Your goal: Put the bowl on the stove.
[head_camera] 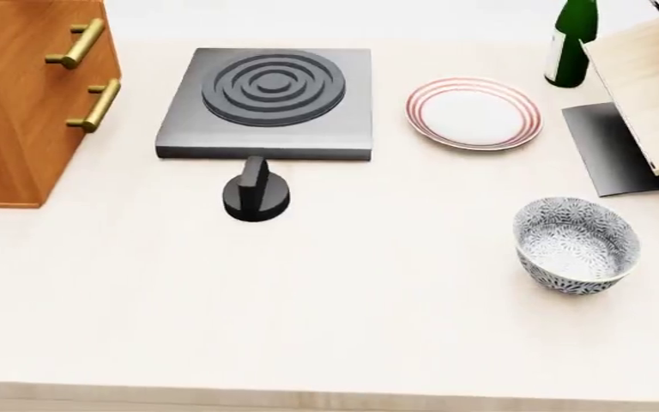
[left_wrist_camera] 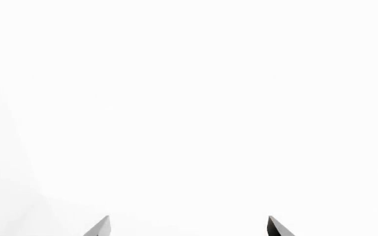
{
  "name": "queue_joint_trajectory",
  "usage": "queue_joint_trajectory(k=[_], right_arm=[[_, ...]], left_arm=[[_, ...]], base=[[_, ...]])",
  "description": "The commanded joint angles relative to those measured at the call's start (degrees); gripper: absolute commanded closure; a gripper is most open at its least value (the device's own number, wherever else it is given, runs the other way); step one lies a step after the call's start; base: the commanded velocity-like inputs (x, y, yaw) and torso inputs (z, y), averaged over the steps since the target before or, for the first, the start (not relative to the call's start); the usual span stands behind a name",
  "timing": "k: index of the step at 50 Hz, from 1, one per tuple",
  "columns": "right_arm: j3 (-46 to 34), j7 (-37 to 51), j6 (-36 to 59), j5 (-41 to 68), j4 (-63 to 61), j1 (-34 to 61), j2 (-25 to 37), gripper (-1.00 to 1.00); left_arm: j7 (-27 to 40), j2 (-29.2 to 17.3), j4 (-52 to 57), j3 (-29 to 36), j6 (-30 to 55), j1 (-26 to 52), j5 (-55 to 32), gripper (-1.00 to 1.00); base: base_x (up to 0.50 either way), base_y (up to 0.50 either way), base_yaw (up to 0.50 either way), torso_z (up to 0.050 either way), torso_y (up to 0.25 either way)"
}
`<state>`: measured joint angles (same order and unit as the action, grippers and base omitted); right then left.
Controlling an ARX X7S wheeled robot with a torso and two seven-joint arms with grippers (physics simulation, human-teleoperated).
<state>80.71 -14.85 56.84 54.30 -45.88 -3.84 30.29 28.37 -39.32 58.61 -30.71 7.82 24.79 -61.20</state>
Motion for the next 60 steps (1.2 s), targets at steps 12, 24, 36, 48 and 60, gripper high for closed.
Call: queue_joint_trajectory(k=[12,24,36,48,60], right_arm=[[-0.5,-2.3,-1.7,-2.1,-0.9,-1.2,-1.8,-1.00],[-1.7,-2.8,-2.5,-3.2,-0.7,-1.8,-2.2,-1.00],[-2.6,-2.6,-2.5,-3.8,-0.4,-2.3,-2.6,-1.00],[-2.8,-2.0,-1.7,-3.0,-0.4,-2.6,-2.5,-1.00],[-1.4,-4.2,-3.9,-2.3,-0.3,-2.7,-3.7,-1.00]], left_arm=[[0.7,-1.3,0.3,0.2,-1.9,-0.3,0.7,-1.00],[1.3,-2.1,0.2,1.3,-3.0,-0.8,0.9,-1.00],[1.5,-2.6,-0.1,2.0,-4.0,-1.3,1.5,-1.00],[1.7,-3.1,-0.3,2.5,-4.8,-1.7,1.7,-1.00],[1.9,-3.5,-0.5,3.0,-5.5,-2.1,1.8,-1.00]], base=[[0.00,0.50,0.00,0.000,0.000],[0.00,0.50,0.00,0.000,0.000],[0.00,0.18,0.00,0.000,0.000],[0.00,0.00,0.00,0.000,0.000],[0.29,0.00,0.00,0.000,0.000]])
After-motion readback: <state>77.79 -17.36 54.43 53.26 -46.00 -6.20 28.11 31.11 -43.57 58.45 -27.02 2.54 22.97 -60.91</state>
